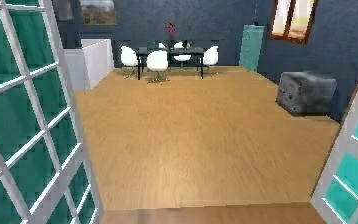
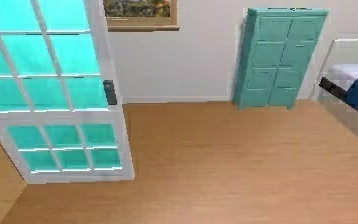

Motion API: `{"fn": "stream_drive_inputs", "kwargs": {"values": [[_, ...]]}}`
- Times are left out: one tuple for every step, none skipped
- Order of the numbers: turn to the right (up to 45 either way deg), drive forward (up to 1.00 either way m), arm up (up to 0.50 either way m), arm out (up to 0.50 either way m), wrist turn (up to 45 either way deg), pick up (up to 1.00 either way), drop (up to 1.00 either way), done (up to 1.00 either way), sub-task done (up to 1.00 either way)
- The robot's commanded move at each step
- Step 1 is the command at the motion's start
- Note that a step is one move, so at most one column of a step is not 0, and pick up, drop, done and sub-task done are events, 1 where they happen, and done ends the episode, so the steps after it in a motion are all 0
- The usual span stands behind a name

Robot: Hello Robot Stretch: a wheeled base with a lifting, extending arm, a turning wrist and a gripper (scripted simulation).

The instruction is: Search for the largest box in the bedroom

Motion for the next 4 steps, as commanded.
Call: {"fn": "stream_drive_inputs", "kwargs": {"values": [[45.0, 0.0, 0.0, 0.0, 0.0, 0.0, 0.0, 0.0, 0.0], [42.0, 0.0, 0.0, 0.0, 0.0, 0.0, 0.0, 0.0, 0.0], [0.0, 0.15, 0.0, 0.0, 0.0, 0.0, 0.0, 0.0, 0.0], [-45.0, 0.0, 0.0, 0.0, 0.0, 0.0, 0.0, 0.0, 0.0]]}}
